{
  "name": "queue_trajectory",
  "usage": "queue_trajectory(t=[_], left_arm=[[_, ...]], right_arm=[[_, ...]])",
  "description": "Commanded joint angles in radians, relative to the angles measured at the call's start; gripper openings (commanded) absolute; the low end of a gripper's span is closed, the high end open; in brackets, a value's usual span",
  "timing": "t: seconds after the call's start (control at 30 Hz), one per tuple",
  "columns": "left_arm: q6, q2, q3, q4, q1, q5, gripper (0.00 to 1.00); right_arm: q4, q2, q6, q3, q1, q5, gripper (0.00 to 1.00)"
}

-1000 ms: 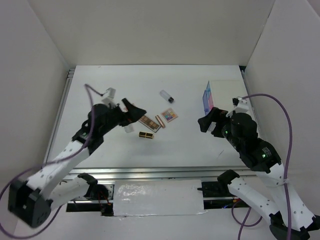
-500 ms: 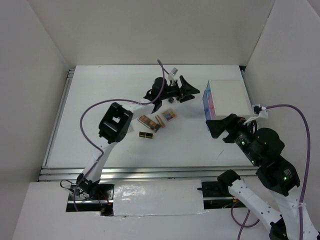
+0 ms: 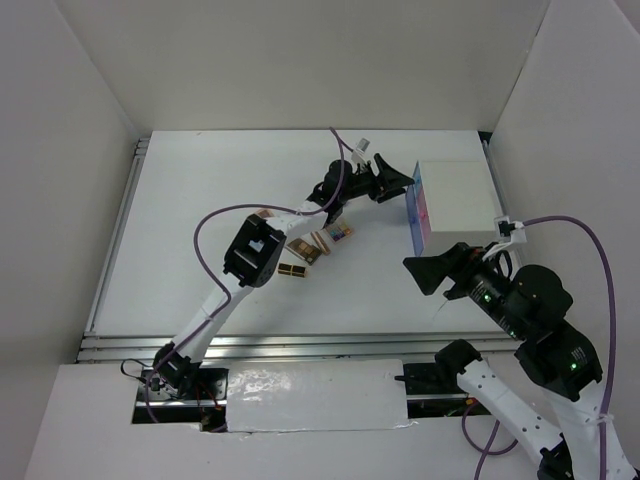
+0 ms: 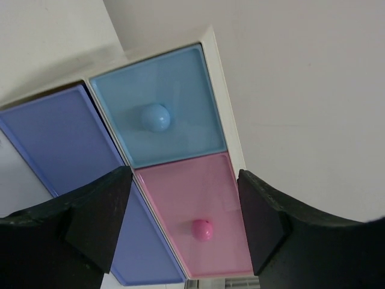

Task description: Organize the makeup

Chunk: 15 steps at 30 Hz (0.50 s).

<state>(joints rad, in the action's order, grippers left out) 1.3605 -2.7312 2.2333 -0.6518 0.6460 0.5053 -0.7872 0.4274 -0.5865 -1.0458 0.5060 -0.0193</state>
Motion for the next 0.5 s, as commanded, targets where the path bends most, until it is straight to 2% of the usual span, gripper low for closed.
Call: queue_trajectory(t=[0.0, 0.07, 0.2, 0.47], left_arm=[[-0.031, -0.027, 0.063, -0.020, -0.006, -0.065, 0.83], [-0.020, -0.057, 0.090, -0.029, -0.006, -0.077, 0.79], [-0.011, -0.104, 0.172, -0.020, 0.006, -0.105, 0.77], [-0.024, -0.124, 0.183, -0.017, 0.027, -0.197, 0.75]], right_arm=[[-0.006, -0.021, 0.010, -0.011, -0.004, -0.028, 1.00], [-0.014, -0.021, 0.014, -0.022, -0.004, -0.031, 1.00], [-0.018, -0.030, 0.022, -0.043, -0.004, -0.028, 1.00], [-0.050, -0.045, 0.033, -0.088, -0.004, -0.021, 1.00]])
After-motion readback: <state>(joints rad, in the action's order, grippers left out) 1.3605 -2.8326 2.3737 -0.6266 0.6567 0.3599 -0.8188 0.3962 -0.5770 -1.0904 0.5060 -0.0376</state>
